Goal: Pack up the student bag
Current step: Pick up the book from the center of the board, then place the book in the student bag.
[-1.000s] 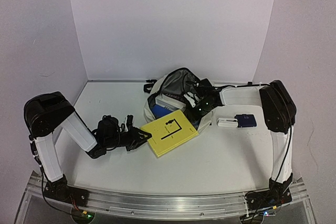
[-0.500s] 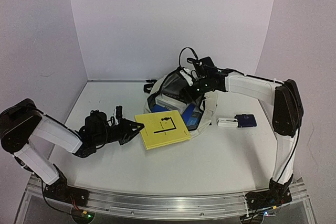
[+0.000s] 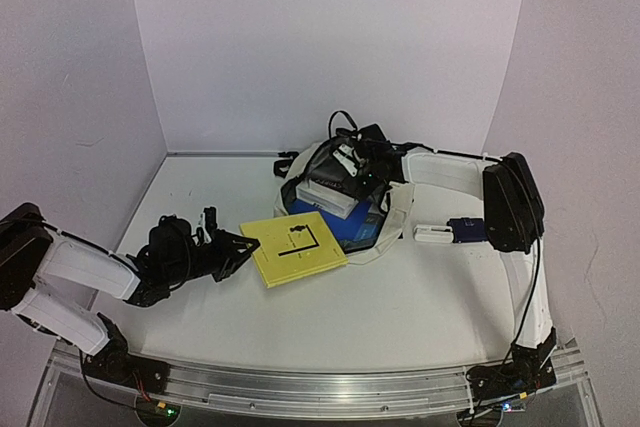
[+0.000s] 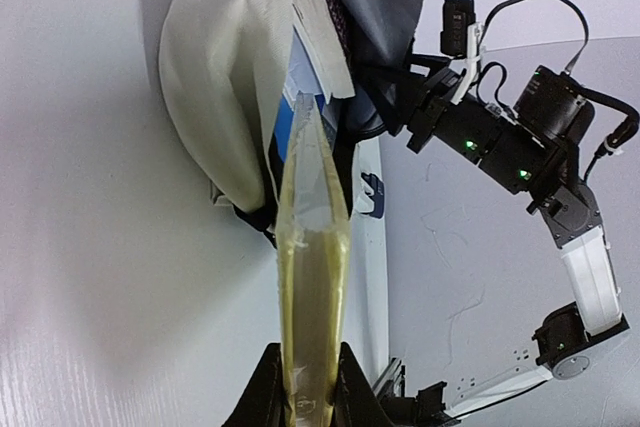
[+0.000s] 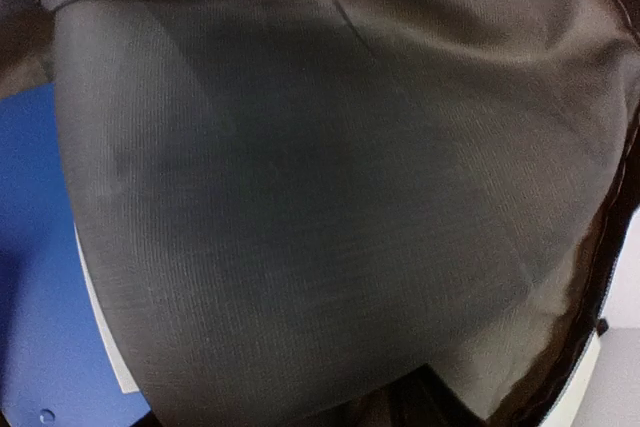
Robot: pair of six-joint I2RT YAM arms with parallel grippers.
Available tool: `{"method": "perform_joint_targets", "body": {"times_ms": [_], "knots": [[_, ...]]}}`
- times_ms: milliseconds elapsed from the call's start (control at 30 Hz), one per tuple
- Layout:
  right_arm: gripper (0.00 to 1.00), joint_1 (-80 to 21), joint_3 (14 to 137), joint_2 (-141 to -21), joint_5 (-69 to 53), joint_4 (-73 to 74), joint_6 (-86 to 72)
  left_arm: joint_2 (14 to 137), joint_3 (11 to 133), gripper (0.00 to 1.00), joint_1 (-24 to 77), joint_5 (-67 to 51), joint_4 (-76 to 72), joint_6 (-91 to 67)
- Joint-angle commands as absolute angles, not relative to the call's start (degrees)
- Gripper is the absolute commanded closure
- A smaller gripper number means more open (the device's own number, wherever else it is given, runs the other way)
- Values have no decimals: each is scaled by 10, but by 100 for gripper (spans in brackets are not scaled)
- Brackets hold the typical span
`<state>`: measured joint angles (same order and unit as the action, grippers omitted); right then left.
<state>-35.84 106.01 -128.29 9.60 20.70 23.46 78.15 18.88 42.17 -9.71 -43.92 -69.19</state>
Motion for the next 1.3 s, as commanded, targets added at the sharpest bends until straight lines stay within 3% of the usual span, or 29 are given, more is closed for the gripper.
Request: {"method": "perform_joint_targets", "body": {"times_ms": [0,133,400,767,1100,1267], "knots": [[74,-363,1092,-1262,114,209,229,738,193,100,421,-84,-507,-699],[100,-381,1085,-1230,69,225,216,729,194,100,421,-91,-515,-694],[100,-443,1102,-1199,45,261,206,718,221,100,421,-121,-526,-682],[100,-452,1119,-1193,36,283,189,769,279,100,420,-137,-536,-679],[100,-454,1111,-1171,18,294,175,761,244,100,416,65,-537,-694],[100,-463,1117,-1176,-6,302,159,841,288,100,424,91,-582,-691]]}}
